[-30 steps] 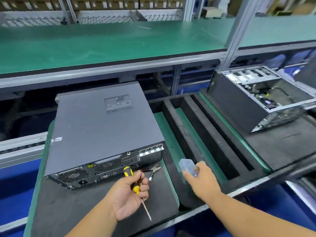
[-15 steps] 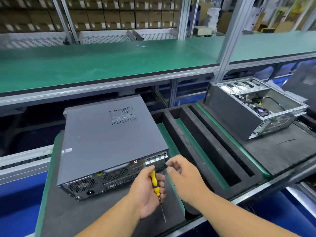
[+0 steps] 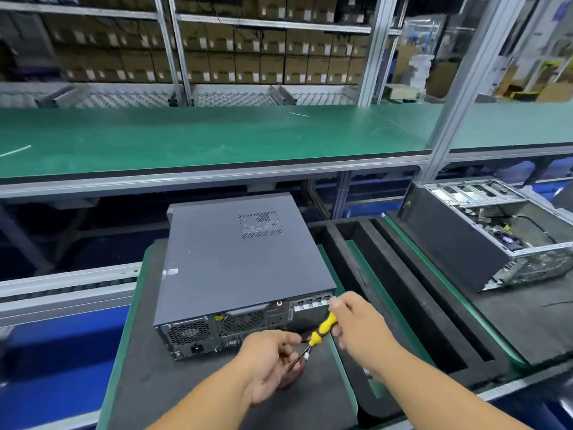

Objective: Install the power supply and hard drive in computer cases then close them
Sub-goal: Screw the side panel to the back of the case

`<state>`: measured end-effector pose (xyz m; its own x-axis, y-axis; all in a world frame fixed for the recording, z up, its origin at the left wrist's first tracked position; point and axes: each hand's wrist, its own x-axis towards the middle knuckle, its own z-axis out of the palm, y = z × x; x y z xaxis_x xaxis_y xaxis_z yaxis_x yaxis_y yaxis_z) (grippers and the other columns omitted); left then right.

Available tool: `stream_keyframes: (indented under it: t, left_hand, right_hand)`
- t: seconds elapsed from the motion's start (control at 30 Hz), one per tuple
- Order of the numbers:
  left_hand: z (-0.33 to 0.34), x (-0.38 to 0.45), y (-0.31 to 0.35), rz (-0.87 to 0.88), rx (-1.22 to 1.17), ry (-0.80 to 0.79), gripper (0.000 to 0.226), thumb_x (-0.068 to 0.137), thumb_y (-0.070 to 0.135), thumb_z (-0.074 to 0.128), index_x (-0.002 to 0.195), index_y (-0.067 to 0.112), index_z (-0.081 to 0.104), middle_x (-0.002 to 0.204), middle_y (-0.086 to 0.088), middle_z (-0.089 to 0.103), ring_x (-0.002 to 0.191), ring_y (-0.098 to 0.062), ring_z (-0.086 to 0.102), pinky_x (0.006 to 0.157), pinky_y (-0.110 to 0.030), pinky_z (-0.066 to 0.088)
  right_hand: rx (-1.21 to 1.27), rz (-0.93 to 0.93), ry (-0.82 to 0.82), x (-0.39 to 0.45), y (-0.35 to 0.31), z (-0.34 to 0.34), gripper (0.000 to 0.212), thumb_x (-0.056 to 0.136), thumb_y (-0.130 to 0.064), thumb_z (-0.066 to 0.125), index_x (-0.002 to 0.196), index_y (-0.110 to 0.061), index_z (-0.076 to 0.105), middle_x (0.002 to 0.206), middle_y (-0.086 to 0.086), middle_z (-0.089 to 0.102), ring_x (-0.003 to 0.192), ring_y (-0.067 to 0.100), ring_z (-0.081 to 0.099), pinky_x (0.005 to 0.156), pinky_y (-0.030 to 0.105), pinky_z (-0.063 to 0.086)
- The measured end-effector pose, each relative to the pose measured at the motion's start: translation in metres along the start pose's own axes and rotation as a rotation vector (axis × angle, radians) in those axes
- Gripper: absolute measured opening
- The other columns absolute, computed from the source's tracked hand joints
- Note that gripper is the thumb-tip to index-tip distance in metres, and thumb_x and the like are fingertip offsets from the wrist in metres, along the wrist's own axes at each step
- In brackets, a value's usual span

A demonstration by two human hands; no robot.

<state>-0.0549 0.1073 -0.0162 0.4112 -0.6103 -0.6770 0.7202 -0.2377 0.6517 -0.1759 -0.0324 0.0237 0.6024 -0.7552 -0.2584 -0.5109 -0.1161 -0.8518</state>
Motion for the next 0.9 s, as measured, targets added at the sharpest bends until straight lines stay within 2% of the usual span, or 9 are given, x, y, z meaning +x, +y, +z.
stream_keyframes:
  t: [0.1,0.17,0.23,0.33,0.4,0.47,0.6,0.77,0.9]
  left_hand:
    - [-0.018,0.002,0.003,0.016,-0.003,0.036,0.033,0.098,-0.010,0.036,0.107,-0.008,0.068,0.062,-0.008,0.054,0.056,-0.020,0.053,0.047,-0.026,0.049]
    - [-0.023,0.000,0.003,0.043,-0.038,0.011,0.036,0.100,-0.010,0.032,0.114,-0.007,0.066,0.063,-0.010,0.058,0.060,-0.023,0.059,0.048,-0.027,0.051]
    - [-0.020,-0.002,0.002,0.080,-0.096,-0.019,0.026,0.104,-0.006,0.039,0.116,-0.006,0.062,0.069,-0.016,0.065,0.064,-0.028,0.066,0.049,-0.028,0.054]
    - [-0.010,-0.003,0.004,0.124,-0.210,-0.035,0.009,0.102,0.001,0.054,0.106,-0.004,0.060,0.083,-0.024,0.073,0.076,-0.034,0.075,0.051,-0.028,0.059]
    - [-0.003,-0.003,0.008,0.151,-0.230,-0.027,0.007,0.099,0.010,0.062,0.100,0.003,0.062,0.090,-0.021,0.075,0.079,-0.030,0.076,0.049,-0.026,0.057]
    - [0.004,0.000,0.013,0.160,-0.217,-0.028,0.011,0.095,0.020,0.069,0.097,0.009,0.065,0.094,-0.014,0.077,0.070,-0.020,0.074,0.044,-0.022,0.050]
    - [0.023,0.008,0.018,0.165,-0.211,-0.001,0.011,0.092,0.021,0.073,0.092,0.011,0.068,0.083,-0.006,0.074,0.055,-0.009,0.057,0.043,-0.021,0.037]
    - [0.048,0.018,0.017,0.166,-0.210,0.016,0.005,0.094,0.008,0.071,0.092,0.004,0.069,0.070,-0.005,0.069,0.054,-0.009,0.058,0.042,-0.019,0.041]
    - [0.060,0.023,0.018,0.166,-0.266,0.003,0.006,0.094,0.009,0.071,0.093,0.004,0.069,0.069,-0.005,0.068,0.052,-0.009,0.058,0.040,-0.019,0.041]
  right_hand:
    - [0.329,0.176,0.012,0.008,0.004,-0.004,0.023,0.102,-0.032,0.049,0.099,-0.012,0.060,0.064,0.003,0.063,0.051,0.019,0.053,0.045,0.026,0.038]
    - [0.476,0.279,0.031,0.010,0.004,-0.004,0.016,0.095,-0.021,0.050,0.100,-0.010,0.062,0.064,0.007,0.062,0.050,0.020,0.053,0.043,0.025,0.037]
    - [0.585,0.343,0.020,0.006,0.007,-0.001,0.014,0.088,-0.016,0.052,0.094,-0.008,0.062,0.066,0.011,0.062,0.049,0.021,0.052,0.044,0.026,0.038]
    - [0.710,0.388,-0.008,-0.008,0.017,0.006,0.009,0.085,-0.016,0.059,0.087,-0.008,0.063,0.069,0.013,0.061,0.049,0.020,0.051,0.046,0.028,0.040]
    - [0.782,0.416,-0.005,-0.016,0.025,0.009,0.009,0.087,-0.014,0.063,0.088,-0.006,0.066,0.068,0.013,0.060,0.050,0.020,0.051,0.046,0.028,0.041]
    - [0.850,0.447,0.032,-0.022,0.032,0.009,0.014,0.091,-0.011,0.061,0.098,-0.003,0.069,0.068,0.013,0.060,0.050,0.019,0.051,0.046,0.028,0.041]
    - [0.914,0.475,0.107,-0.030,0.043,0.001,0.022,0.094,-0.008,0.056,0.110,-0.001,0.070,0.067,0.012,0.058,0.051,0.018,0.049,0.046,0.027,0.039]
    - [0.866,0.468,0.144,-0.033,0.044,-0.011,0.024,0.092,-0.010,0.059,0.111,0.000,0.070,0.069,0.010,0.057,0.052,0.018,0.047,0.049,0.028,0.038]
    - [0.839,0.472,0.190,-0.034,0.045,-0.017,0.026,0.091,-0.010,0.056,0.112,-0.003,0.071,0.069,0.010,0.058,0.051,0.018,0.048,0.048,0.028,0.039]
